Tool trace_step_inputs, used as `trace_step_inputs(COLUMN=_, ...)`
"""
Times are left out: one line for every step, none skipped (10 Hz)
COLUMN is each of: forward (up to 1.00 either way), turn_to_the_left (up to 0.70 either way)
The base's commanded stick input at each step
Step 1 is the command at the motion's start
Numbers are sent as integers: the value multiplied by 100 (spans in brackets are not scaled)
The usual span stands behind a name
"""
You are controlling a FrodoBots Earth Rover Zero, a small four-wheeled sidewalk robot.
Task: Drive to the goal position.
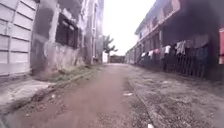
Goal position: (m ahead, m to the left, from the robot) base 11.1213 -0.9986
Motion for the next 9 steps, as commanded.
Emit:
trace_step_inputs(forward=70, turn_to_the_left=0)
trace_step_inputs(forward=70, turn_to_the_left=0)
trace_step_inputs(forward=70, turn_to_the_left=0)
trace_step_inputs(forward=70, turn_to_the_left=0)
trace_step_inputs(forward=70, turn_to_the_left=0)
trace_step_inputs(forward=70, turn_to_the_left=-35)
trace_step_inputs(forward=70, turn_to_the_left=-35)
trace_step_inputs(forward=70, turn_to_the_left=-35)
trace_step_inputs(forward=70, turn_to_the_left=-35)
